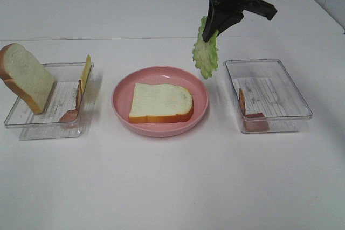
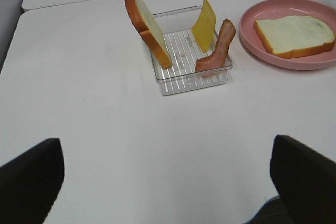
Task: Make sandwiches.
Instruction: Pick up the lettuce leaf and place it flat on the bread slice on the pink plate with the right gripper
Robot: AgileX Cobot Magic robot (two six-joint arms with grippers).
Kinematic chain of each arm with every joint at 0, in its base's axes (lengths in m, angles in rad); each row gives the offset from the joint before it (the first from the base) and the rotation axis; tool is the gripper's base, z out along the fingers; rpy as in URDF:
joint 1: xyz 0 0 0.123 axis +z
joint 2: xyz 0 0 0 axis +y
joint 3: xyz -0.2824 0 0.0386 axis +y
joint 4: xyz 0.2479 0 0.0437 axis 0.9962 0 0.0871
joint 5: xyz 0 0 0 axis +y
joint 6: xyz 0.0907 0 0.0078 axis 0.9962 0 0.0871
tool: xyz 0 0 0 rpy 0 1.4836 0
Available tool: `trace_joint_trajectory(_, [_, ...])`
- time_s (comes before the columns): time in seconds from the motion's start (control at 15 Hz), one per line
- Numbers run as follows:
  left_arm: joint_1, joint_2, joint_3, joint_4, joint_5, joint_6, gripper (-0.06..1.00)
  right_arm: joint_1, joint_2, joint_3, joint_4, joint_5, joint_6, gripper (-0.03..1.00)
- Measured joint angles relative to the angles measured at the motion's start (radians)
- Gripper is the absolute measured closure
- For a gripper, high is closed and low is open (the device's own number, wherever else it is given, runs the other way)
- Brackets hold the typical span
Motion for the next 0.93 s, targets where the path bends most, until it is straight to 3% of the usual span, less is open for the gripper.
trace_joint_trajectory(0.27, [0.000,0.000,0.000,0.000,0.000,0.000,-0.05,0.000,-0.010,0.171,0.247,-0.015,-0.153,0.95])
trace_joint_trajectory(0.53, [0.000,0.000,0.000,0.000,0.000,0.000,-0.05,0.000,0.026,0.254,0.540,-0.123,-0.360,0.95])
trace_joint_trajectory(0.93, [0.000,0.000,0.000,0.000,0.000,0.000,-0.05,0.000,0.227,0.256,0.752,-0.212,-0.546,0.95])
